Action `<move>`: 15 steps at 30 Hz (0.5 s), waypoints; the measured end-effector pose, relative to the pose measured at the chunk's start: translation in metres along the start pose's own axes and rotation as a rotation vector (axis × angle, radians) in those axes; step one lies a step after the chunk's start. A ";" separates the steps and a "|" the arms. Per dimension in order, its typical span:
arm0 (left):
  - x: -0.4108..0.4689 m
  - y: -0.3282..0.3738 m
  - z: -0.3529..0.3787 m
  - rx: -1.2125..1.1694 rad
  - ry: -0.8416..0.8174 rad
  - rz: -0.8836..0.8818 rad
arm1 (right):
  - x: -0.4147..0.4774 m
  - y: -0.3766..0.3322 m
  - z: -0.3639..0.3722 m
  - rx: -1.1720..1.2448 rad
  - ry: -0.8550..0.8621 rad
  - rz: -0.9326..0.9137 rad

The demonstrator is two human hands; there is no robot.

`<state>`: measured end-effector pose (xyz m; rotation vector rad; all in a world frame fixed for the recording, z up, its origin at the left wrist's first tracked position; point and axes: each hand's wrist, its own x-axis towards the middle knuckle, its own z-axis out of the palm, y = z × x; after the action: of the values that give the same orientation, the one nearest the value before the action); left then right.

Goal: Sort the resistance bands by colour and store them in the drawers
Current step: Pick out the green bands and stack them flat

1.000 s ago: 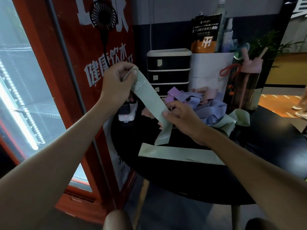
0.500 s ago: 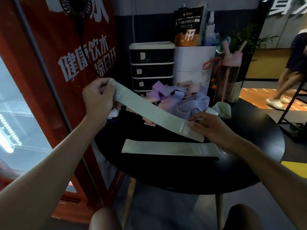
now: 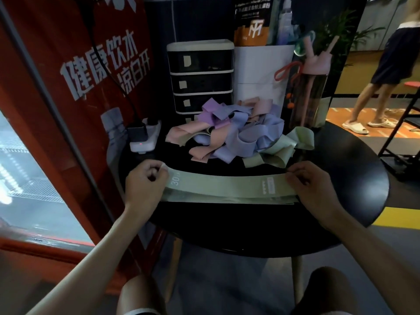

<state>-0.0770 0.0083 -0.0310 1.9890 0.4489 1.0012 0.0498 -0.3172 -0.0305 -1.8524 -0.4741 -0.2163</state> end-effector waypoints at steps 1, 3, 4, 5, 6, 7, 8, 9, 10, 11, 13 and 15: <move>-0.002 -0.003 0.001 0.004 -0.014 0.003 | 0.000 0.002 0.000 -0.013 0.006 -0.003; -0.005 -0.008 0.003 -0.001 -0.029 0.007 | 0.000 0.005 0.000 -0.037 0.013 0.003; -0.005 -0.009 0.003 0.001 -0.035 0.009 | 0.000 0.006 0.000 -0.050 0.013 0.010; -0.005 -0.009 0.003 0.007 -0.040 0.011 | 0.000 0.006 0.000 -0.067 0.010 0.019; -0.005 -0.010 0.003 0.014 -0.044 0.014 | 0.000 0.007 0.000 -0.083 0.008 0.031; -0.005 -0.010 0.003 0.022 -0.047 0.017 | 0.000 0.006 0.000 -0.098 0.005 0.037; -0.004 -0.010 0.002 0.028 -0.050 0.017 | 0.000 0.006 0.001 -0.113 0.004 0.037; -0.004 -0.010 0.001 0.033 -0.058 0.012 | -0.001 0.005 0.001 -0.130 0.004 0.031; -0.004 -0.010 0.001 0.044 -0.066 0.007 | -0.002 0.004 0.000 -0.152 0.002 0.023; -0.004 -0.010 0.001 0.067 -0.071 0.004 | -0.002 0.004 0.000 -0.183 -0.003 0.014; -0.004 -0.010 0.001 0.124 -0.077 -0.003 | -0.002 0.003 0.001 -0.275 -0.029 -0.004; -0.003 -0.010 0.002 0.171 -0.108 0.000 | -0.002 0.004 0.002 -0.375 -0.048 -0.023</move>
<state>-0.0769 0.0116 -0.0409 2.1840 0.4884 0.8748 0.0493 -0.3165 -0.0356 -2.2228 -0.5148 -0.2921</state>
